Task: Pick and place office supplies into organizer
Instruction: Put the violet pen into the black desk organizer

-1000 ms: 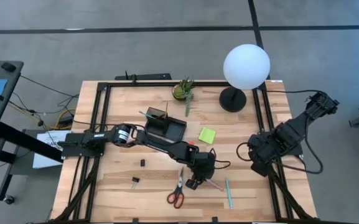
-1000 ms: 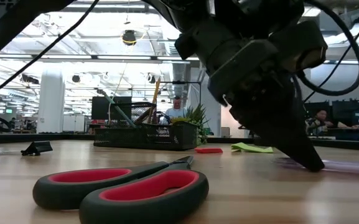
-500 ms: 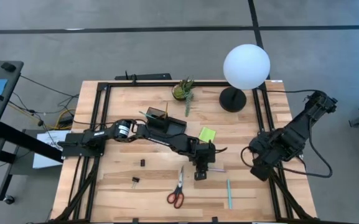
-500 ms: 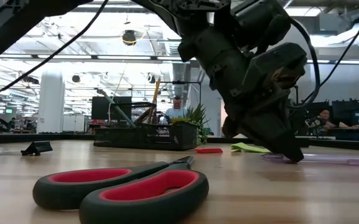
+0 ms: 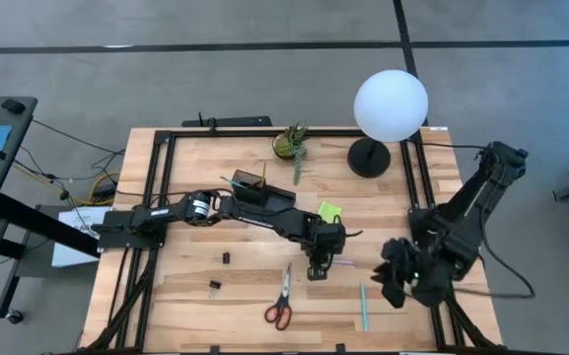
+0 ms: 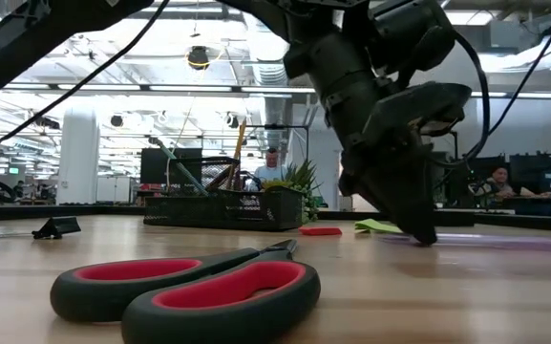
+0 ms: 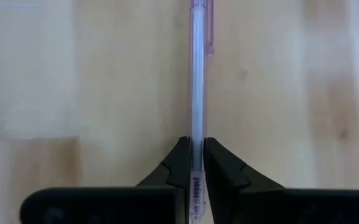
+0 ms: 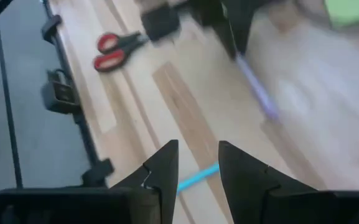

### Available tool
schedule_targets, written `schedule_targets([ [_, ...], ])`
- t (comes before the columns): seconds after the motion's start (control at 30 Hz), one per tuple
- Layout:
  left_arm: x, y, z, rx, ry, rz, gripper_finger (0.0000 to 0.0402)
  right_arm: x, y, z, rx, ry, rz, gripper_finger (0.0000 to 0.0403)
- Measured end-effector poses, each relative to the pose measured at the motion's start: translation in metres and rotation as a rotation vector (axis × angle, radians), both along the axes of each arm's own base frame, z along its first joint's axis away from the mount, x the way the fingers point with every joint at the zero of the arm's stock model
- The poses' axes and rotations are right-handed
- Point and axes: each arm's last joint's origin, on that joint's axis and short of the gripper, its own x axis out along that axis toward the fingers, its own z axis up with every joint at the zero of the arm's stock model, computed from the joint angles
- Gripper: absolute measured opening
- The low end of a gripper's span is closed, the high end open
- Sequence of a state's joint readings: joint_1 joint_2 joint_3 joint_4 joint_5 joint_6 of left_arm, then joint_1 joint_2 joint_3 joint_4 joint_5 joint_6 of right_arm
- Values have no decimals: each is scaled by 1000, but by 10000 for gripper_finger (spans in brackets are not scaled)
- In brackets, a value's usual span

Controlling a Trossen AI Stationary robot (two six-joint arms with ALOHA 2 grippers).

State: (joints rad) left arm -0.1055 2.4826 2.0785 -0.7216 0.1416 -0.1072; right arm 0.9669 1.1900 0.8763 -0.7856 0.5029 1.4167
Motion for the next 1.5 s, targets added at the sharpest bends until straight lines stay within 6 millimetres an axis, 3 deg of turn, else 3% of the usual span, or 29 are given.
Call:
schedule_targets([
  [0.2, -3, 2, 2, 25, 33, -8, 11, -24, -8, -73, -184, -183, -34, 107],
  [0.33, -2, 1, 3, -7, 35, -19, 11, -28, -24, -103, -334, -144, 16, 107],
  [0.43, -3, 1, 9, -16, 49, -24, 11, -26, -34, -117, -349, -118, -33, 107],
  [0.57, 0, 0, 20, -17, 32, -26, 5, -16, -37, -127, -339, -141, -30, 107],
  [0.7, 3, 2, 28, -20, 6, -23, 5, 0, -32, -132, -345, -151, 105, 107],
  [0.93, 2, 2, 29, -28, 19, -26, 4, 21, -41, -134, -413, -150, 49, 107],
  [1.1, 3, 2, 27, -19, 20, -22, 2, 29, -47, -137, -393, -71, 159, 107],
  [1.5, 3, 3, 27, 44, 11, 7, 82, 40, -64, -138, -414, -19, 164, 107],
])
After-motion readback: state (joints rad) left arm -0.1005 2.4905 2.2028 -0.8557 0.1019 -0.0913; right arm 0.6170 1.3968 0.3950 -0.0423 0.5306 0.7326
